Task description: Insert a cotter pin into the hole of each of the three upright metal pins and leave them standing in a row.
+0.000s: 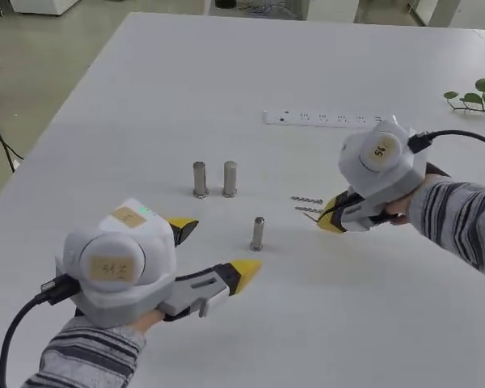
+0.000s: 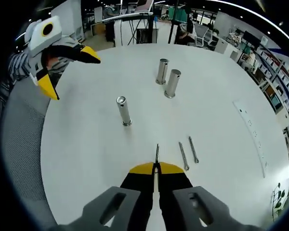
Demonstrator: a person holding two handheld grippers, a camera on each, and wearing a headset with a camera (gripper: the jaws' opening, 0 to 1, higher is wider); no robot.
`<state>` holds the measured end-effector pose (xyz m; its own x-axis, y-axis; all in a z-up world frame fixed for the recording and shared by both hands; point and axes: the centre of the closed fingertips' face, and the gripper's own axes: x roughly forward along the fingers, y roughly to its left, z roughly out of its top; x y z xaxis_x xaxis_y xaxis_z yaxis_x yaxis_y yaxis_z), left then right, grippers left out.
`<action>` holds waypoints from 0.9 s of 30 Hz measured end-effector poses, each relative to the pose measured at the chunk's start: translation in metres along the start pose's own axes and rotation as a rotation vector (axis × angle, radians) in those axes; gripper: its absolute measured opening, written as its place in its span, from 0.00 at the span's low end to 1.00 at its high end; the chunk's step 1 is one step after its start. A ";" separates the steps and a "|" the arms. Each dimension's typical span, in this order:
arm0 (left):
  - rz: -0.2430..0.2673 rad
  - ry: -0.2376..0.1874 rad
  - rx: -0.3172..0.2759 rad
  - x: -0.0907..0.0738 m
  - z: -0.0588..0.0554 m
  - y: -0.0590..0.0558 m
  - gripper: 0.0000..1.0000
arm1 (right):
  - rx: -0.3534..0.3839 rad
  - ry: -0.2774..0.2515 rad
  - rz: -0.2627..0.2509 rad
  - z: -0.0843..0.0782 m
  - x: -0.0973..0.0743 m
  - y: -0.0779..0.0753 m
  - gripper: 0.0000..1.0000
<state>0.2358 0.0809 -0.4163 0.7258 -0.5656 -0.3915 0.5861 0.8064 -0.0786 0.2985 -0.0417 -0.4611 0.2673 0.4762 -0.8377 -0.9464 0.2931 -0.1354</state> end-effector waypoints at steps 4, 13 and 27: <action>-0.030 0.008 0.007 0.003 0.000 -0.006 0.45 | -0.050 -0.039 0.002 0.009 -0.006 0.015 0.00; -0.097 0.016 0.026 0.010 0.001 -0.015 0.31 | -0.183 -0.104 -0.008 0.028 -0.012 0.035 0.00; -0.203 0.012 -0.122 0.012 0.008 -0.035 0.18 | -0.410 -0.184 -0.013 0.060 -0.025 0.076 0.00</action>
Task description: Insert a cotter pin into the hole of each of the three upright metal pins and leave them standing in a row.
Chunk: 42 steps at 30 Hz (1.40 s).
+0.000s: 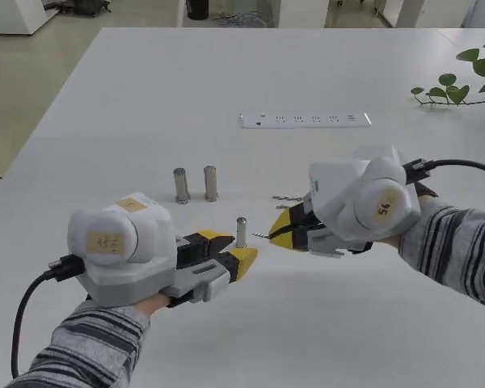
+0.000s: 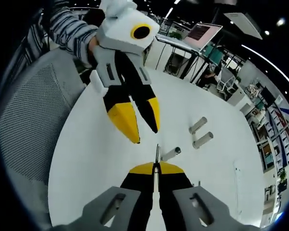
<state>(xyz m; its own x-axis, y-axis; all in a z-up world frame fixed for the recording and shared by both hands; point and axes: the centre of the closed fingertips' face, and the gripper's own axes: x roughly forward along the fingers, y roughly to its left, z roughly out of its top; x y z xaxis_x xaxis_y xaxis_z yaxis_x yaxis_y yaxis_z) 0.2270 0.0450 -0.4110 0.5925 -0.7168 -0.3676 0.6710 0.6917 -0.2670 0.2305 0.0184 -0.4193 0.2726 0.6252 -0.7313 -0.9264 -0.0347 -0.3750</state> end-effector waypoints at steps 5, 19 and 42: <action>-0.038 -0.014 -0.040 0.000 0.004 -0.007 0.11 | -0.077 0.001 -0.002 0.009 -0.001 0.007 0.00; -0.055 -0.024 -0.062 0.000 0.006 -0.017 0.00 | -0.145 -0.012 -0.012 0.020 -0.007 0.015 0.00; -0.129 0.009 0.264 -0.005 0.005 -0.032 0.00 | -0.058 -0.004 0.024 0.011 -0.012 0.021 0.00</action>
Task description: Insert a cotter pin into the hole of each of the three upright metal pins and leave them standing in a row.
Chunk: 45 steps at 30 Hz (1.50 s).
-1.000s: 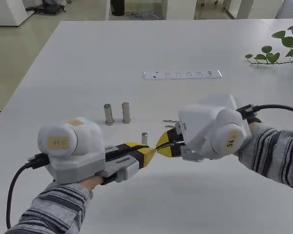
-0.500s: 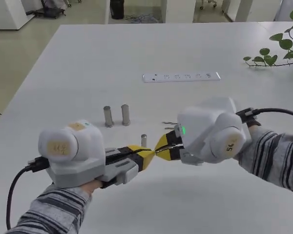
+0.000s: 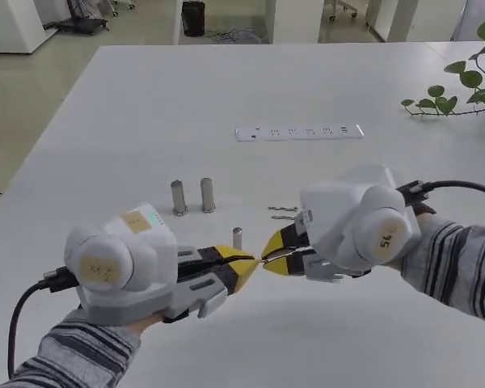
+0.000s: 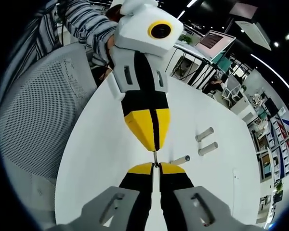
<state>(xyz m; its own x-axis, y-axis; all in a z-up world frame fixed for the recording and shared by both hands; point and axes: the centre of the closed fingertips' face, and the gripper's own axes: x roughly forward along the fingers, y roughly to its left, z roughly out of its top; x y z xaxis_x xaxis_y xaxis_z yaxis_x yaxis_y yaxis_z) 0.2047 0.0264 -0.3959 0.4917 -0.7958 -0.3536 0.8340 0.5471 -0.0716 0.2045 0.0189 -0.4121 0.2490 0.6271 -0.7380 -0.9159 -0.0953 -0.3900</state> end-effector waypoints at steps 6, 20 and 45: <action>0.014 0.000 0.001 0.000 0.001 0.001 0.00 | -0.013 0.011 0.006 0.000 -0.001 0.002 0.00; 0.163 0.018 0.072 0.004 -0.005 0.022 0.23 | 0.103 0.084 -0.026 -0.018 0.004 -0.012 0.00; 0.360 0.107 -0.048 0.045 -0.050 0.080 0.20 | 0.220 0.198 -0.067 -0.064 0.038 -0.054 0.00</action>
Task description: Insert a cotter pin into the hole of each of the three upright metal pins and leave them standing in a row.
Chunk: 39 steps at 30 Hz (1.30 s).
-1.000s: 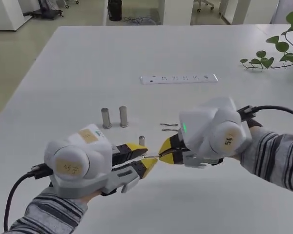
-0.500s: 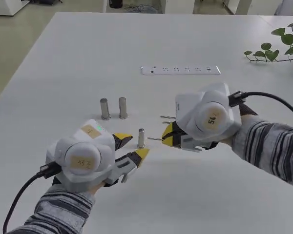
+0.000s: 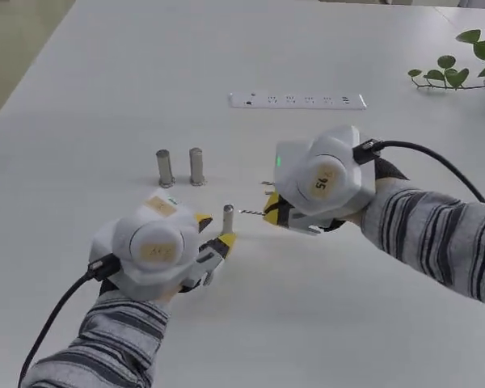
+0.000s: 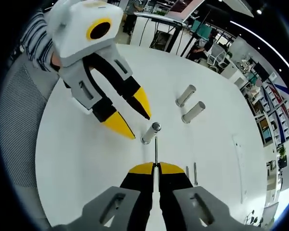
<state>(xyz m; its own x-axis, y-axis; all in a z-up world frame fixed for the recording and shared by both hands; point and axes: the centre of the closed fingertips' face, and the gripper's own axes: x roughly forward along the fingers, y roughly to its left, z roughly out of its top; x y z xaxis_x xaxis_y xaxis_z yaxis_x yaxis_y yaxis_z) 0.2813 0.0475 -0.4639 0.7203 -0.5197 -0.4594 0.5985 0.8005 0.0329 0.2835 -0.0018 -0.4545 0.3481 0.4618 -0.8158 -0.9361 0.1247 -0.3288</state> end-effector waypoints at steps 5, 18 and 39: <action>0.012 0.005 -0.023 0.010 -0.002 0.000 0.18 | 0.010 -0.010 0.005 0.001 0.003 -0.001 0.00; 0.016 0.029 -0.060 0.026 -0.007 0.003 0.10 | -0.008 -0.024 0.014 0.006 0.004 0.000 0.00; 0.018 0.005 -0.038 0.031 -0.011 0.002 0.05 | -0.056 -0.051 0.017 0.021 0.007 0.001 0.00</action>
<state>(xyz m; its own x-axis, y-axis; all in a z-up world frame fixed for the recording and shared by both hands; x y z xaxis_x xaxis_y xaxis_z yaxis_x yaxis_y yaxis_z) 0.3003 0.0362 -0.4879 0.7289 -0.5037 -0.4637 0.5719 0.8203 0.0078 0.2843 0.0203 -0.4503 0.3275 0.5075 -0.7970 -0.9372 0.0674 -0.3421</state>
